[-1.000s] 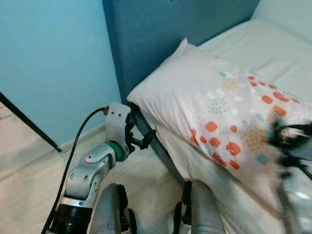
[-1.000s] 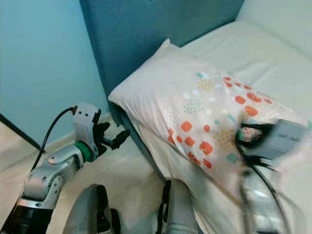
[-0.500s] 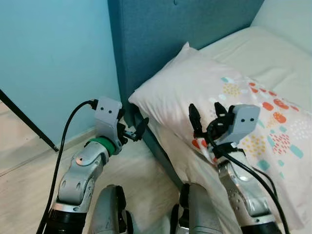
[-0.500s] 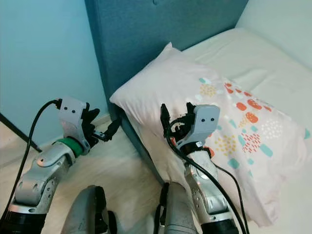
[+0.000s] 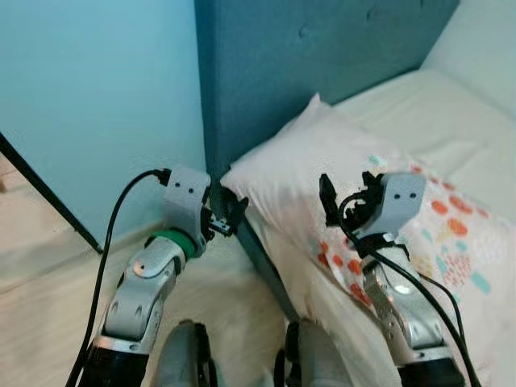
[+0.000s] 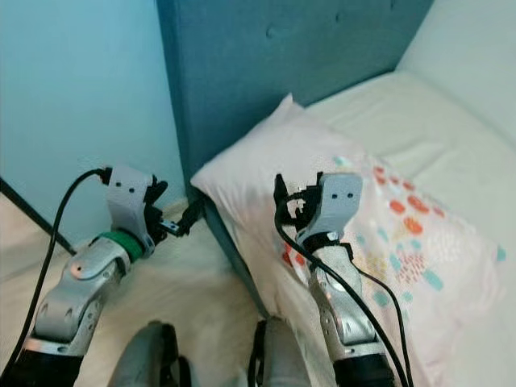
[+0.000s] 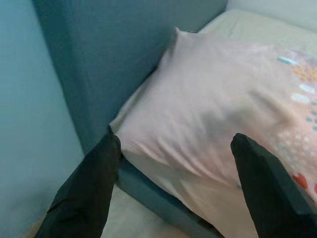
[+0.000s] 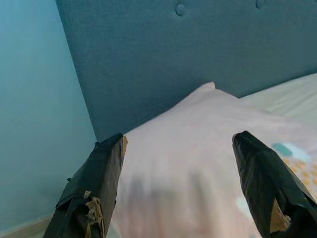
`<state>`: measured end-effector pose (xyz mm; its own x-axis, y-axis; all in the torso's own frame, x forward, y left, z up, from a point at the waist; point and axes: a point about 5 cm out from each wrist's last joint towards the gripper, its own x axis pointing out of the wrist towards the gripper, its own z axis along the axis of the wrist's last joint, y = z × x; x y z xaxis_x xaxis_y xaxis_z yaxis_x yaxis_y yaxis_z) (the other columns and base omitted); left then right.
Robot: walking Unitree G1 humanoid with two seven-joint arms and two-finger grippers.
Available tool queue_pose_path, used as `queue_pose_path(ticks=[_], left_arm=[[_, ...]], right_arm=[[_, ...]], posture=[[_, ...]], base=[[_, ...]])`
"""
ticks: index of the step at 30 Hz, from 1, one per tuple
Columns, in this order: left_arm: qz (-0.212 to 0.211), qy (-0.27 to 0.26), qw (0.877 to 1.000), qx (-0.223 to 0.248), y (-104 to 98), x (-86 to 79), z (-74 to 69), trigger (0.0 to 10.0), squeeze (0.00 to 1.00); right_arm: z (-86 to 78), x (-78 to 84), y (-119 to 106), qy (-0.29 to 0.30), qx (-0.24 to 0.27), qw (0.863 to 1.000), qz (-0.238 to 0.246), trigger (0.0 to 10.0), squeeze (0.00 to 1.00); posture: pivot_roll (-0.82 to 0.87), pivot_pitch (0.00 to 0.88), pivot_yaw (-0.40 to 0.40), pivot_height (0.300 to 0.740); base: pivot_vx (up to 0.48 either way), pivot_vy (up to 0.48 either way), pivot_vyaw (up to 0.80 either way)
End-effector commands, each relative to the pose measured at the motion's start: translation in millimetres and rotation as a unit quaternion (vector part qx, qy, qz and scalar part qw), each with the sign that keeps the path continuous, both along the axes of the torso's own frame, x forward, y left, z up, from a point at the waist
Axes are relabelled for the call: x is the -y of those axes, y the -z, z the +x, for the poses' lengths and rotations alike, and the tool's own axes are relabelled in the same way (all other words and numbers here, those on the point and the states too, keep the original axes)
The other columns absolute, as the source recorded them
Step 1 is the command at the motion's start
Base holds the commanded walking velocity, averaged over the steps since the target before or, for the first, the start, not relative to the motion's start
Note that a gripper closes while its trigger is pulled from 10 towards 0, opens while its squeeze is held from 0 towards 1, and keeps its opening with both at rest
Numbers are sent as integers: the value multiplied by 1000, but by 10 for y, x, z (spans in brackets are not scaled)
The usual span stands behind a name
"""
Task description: Clean up the room
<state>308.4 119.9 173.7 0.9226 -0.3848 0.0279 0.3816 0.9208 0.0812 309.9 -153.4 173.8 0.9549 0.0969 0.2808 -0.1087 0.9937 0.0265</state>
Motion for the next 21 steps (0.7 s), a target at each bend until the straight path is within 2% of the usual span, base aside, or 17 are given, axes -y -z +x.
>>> queue_pose_path(ticks=[1,15,17,21], left_arm=[[1,-2,1000,-16,90,10,-7,10000,0],[12,-19,1000,-20,141,18,23,10000,0],[11,-20,1000,-20,133,15,33,10000,0],[11,-19,1000,-19,127,18,45,10000,0]], right_arm=[[-11,41,42,10,-4,1000,1,10000,0],[-8,119,98,38,-12,999,16,10000,0],[1,149,110,49,-15,998,40,10000,0],[9,190,129,65,-20,997,49,10000,0]], posture=[[41,159,-30,684],[41,165,-21,739],[43,165,-15,739],[44,164,-11,739]], base=[[0,0,0],[0,0,0],[0,0,0],[0,0,0]])
